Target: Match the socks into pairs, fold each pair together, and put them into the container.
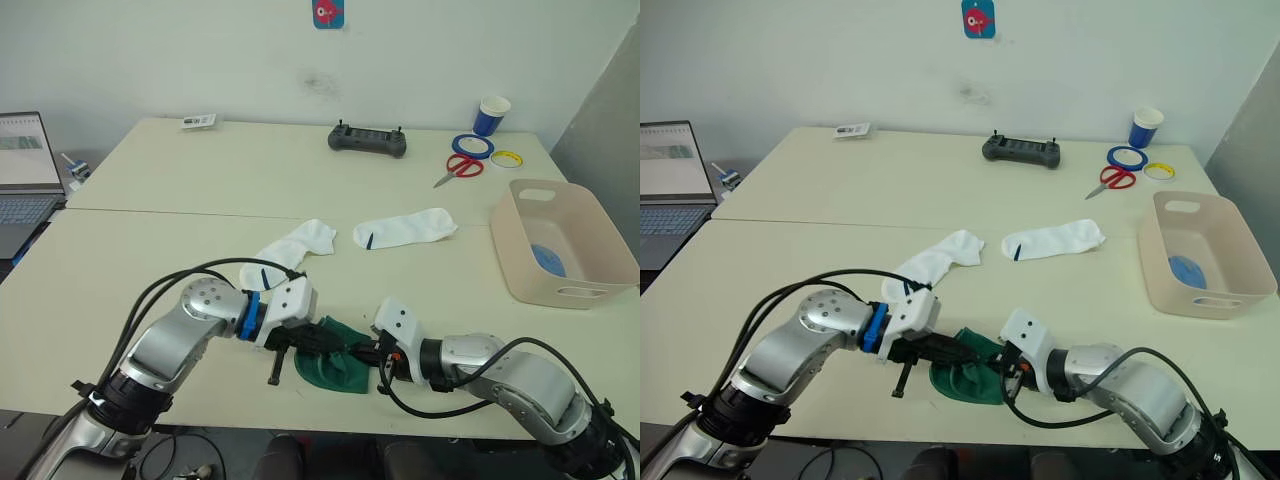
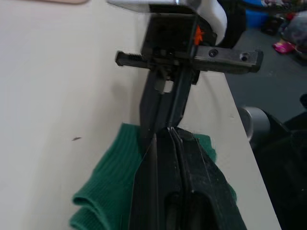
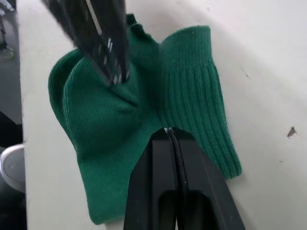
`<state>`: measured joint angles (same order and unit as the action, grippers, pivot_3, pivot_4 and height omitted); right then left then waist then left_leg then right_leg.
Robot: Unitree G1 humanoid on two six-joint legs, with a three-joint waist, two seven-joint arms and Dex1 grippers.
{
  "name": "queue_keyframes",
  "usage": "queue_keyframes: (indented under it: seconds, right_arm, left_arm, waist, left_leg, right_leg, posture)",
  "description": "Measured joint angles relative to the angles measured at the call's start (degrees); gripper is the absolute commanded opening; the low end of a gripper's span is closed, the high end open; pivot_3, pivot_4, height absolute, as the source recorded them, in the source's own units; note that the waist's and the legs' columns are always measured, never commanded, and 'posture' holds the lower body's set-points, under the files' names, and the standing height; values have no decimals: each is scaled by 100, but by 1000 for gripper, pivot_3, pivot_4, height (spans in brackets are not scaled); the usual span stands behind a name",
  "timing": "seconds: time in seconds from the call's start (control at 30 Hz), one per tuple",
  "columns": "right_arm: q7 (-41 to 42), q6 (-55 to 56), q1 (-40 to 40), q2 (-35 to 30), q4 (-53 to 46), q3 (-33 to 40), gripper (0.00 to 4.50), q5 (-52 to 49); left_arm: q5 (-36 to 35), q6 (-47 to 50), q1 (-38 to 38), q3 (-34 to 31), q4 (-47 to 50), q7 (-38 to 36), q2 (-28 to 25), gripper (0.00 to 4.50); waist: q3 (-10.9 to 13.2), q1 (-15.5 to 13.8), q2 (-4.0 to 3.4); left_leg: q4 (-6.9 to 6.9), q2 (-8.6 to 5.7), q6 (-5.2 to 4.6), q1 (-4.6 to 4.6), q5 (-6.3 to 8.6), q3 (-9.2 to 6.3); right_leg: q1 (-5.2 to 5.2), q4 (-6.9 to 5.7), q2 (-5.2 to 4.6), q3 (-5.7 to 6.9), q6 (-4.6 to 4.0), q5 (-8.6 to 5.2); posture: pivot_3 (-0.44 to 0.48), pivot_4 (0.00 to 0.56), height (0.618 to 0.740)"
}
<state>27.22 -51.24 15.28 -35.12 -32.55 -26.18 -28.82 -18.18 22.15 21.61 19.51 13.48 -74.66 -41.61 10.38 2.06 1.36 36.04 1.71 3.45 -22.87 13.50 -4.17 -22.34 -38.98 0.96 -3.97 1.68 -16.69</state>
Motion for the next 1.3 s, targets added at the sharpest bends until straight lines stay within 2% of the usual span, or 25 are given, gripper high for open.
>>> queue_keyframes:
  seconds: [0.17,0.4,0.47,0.53,0.7,0.87,1.0,1.17,1.3]
  right_arm:
    - [24,27,-9,-2,18,15,63,314]
    - [143,336,-114,7,72,188,63,603]
    - [274,487,-140,4,12,427,63,573]
    - [450,590,-147,3,-166,601,63,466]
    - [765,649,-128,59,-212,451,63,460]
    - [1083,767,-79,60,43,-35,63,742]
    - [1304,890,-154,-178,66,-318,63,1012]
    - [1442,1050,-465,-558,-184,-299,63,1215]
    - [1408,1043,-857,-704,-449,-2,63,1174]
  left_arm:
    - [462,-663,-290,264,-428,-244,-227,0]
    - [387,-715,-406,87,-378,-300,-407,0]
    - [209,-465,-324,-79,-258,-273,-409,0]
    - [-57,22,62,-273,-208,-98,-236,0]
    - [-212,657,675,-483,-344,261,54,0]
    - [43,699,445,-129,-557,286,73,0]
    - [174,733,232,-107,-556,415,72,0]
    - [466,358,81,-111,-738,541,9,0]
    - [451,152,0,-187,-784,531,-22,0]
  waist:
    - [0,-12,0]
    - [0,-13,0]
    - [1,-14,0]
    - [4,-32,5]
    - [4,16,6]
    - [5,95,5]
    - [5,84,5]
    - [4,66,6]
    - [4,54,6]
  left_leg:
    - [1,0,0,-2,0,-3]
    - [2,-1,0,-2,0,-4]
    - [2,0,0,-4,0,-5]
    - [4,-2,0,-6,0,-11]
    - [3,-3,0,-1,0,-10]
    - [0,1,0,-4,0,-15]
    - [3,-1,0,-4,0,-16]
    - [4,-3,0,0,0,-16]
    - [4,-2,0,0,0,-16]
  right_leg:
    - [1,0,-2,3,-1,0]
    - [2,0,-3,5,0,0]
    - [2,0,-3,6,0,0]
    - [4,0,-3,16,1,0]
    - [6,0,-1,12,2,0]
    - [2,-2,2,15,0,-1]
    - [4,-2,-1,15,0,-1]
    - [8,-2,-3,17,0,0]
    - [8,-2,-3,15,0,0]
  posture:
    - [0,150,740]
    - [0,150,740]
    - [0,150,740]
    - [0,150,740]
    - [0,150,740]
    - [0,150,740]
    - [0,150,740]
    - [0,150,740]
    - [0,150,740]
